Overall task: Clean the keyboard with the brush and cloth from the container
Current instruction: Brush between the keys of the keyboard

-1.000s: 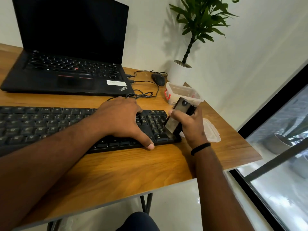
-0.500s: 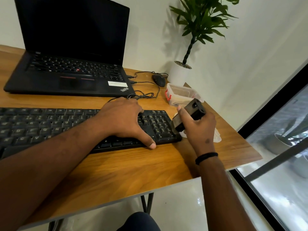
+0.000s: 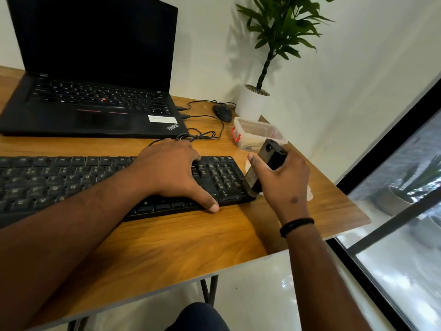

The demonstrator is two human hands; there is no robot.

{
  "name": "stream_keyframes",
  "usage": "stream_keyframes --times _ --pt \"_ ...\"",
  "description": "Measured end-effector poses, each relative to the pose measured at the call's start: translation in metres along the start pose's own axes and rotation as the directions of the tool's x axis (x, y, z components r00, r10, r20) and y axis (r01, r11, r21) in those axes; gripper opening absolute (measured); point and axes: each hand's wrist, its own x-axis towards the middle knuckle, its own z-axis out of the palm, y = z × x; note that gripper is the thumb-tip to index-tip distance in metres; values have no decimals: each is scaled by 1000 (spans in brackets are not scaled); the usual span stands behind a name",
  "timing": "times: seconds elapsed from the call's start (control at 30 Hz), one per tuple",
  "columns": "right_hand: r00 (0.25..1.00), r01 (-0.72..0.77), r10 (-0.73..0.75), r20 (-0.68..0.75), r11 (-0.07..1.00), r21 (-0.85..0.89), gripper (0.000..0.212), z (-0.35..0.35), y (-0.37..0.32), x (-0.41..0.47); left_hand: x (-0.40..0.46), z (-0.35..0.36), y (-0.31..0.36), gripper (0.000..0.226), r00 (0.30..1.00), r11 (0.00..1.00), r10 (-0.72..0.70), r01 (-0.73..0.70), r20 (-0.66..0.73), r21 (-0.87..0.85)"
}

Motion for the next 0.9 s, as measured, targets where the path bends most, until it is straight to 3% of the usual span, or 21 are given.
stream_keyframes --times 0.13,0.27,0.4,0.53,0.67,0.77,0.9 --pt "982 37 -64 177 988 150 22 5 -11 -12 1 1 0 132 1000 1000 5 -5 -7 9" --pt "980 -66 35 196 986 155 31 1 -9 2 1 2 0 140 1000 1000 3 -3 4 -2" --pt "928 -47 -65 366 956 290 25 -15 -16 7 3 2 -1 136 1000 1000 9 -9 -5 -2" --pt "875 -210 -28 483 877 431 40 -17 -24 7 3 2 -2 134 1000 1000 6 -6 -2 -2" --pt "929 -208 19 370 853 479 26 2 -36 -4 2 3 -1 140 1000 1000 -1 1 -3 -4" --pt "973 -93 16 230 940 329 28 13 -42 -8 3 3 -1 143 1000 1000 -1 1 -2 7" --pt "981 -72 73 181 997 -13 52 -1 -37 1 2 2 -1 142 1000 1000 4 -4 1 0"
